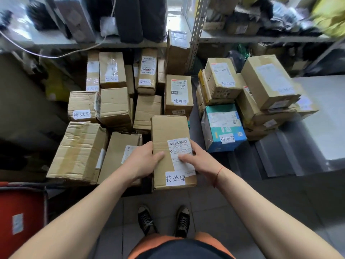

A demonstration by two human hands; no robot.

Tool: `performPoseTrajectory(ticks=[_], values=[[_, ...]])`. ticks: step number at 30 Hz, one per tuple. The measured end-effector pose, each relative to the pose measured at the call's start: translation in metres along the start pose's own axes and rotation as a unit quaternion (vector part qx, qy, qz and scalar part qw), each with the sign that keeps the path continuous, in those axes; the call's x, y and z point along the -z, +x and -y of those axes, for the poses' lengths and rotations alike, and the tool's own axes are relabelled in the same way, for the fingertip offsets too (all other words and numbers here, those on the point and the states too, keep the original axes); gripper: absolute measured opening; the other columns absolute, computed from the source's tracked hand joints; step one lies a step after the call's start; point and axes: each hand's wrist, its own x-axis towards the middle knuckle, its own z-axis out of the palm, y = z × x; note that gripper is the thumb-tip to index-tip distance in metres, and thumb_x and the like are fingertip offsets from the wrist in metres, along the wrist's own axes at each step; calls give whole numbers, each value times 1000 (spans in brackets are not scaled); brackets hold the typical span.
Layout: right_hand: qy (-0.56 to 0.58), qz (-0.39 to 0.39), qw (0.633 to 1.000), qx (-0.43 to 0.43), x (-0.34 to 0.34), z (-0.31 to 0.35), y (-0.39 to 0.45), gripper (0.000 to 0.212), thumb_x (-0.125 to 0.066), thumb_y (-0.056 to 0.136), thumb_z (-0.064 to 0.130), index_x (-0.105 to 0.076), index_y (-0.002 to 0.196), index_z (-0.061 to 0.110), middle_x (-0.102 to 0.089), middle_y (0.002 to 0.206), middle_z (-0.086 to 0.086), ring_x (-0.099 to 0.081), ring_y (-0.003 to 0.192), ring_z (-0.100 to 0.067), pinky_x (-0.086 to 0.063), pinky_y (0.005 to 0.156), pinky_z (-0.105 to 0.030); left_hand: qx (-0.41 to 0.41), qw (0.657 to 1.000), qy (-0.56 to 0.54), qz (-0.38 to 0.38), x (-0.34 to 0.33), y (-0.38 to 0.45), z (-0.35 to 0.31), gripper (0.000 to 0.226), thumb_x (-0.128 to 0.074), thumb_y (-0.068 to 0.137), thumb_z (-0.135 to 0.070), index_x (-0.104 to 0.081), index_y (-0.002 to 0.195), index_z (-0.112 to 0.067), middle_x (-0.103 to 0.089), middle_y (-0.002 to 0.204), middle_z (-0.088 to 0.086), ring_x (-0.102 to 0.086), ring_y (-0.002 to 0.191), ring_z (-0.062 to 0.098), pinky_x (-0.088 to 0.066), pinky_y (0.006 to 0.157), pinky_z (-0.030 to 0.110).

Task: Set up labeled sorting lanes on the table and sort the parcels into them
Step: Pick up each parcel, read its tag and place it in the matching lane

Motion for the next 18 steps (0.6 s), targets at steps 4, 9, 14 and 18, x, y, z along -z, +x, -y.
performPoseTrajectory(ticks=[4,9,14,18], values=[[21,2,1000,23,9,2,-8,51,-72,94,27,-55,140,42,-73,130,11,-70,120,-12,-51,111,-49,-19,1000,6,-16,0,-3,-10,40,-61,103,-46,-60,136,-23,-70,131,-3,-65,114,17,-55,99,37],[16,-6,999,51,28,13,-23,50,-72,89,35,-58,136,45,-73,131,11,-69,122,-14,-50,112,-51,-21,999,-17,-20,-1,-7,-30,36,-65,100,-49,-62,128,-28,-72,121,-8,-69,107,15,-63,89,43],[21,-30,997,73,72,31,-42,45,-71,97,25,-57,138,37,-74,127,11,-71,117,-11,-55,107,-41,-48,997,-53,-12,1,-2,-77,33,-65,100,-46,-65,127,-26,-72,119,-5,-71,106,17,-65,84,44],[27,-61,994,81,114,43,-59,43,-68,102,17,-55,139,34,-75,124,7,-74,108,-7,-60,89,-24,-76,996,-36,2,-3,8,-124,30,-61,103,-43,-64,125,-22,-71,118,0,-72,103,21,-67,75,42]])
